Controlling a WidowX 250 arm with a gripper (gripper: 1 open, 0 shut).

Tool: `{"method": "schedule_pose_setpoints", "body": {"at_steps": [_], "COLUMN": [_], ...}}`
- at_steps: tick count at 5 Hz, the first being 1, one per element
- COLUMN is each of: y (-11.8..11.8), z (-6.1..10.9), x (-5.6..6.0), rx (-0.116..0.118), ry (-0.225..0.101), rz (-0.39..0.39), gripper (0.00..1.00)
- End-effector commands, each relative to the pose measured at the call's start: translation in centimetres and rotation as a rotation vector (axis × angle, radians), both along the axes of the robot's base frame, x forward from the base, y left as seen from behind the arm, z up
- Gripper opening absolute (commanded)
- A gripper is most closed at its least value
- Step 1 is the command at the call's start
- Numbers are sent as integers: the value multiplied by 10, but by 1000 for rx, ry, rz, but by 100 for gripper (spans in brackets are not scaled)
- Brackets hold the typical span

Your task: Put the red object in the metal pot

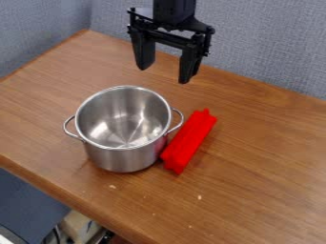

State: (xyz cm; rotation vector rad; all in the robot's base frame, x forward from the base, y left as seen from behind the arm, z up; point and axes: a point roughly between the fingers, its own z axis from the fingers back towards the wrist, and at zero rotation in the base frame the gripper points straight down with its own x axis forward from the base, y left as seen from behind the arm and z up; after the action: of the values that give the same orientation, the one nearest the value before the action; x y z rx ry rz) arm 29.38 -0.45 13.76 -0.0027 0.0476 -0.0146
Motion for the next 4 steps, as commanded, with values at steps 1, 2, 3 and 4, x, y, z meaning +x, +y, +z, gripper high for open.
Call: {"method": "schedule_pose_setpoints", "body": {"at_steps": [1, 2, 3, 4], "y": [-7, -15, -17, -17], "z": [-7, -12, -19, -28], "x": [-4, -11, -16, -16], "rx": [-4, -9, -19, -15], "ry": [11, 19, 2, -19], "rz": [6, 7, -29, -43], "gripper": [100, 100, 100, 100]}}
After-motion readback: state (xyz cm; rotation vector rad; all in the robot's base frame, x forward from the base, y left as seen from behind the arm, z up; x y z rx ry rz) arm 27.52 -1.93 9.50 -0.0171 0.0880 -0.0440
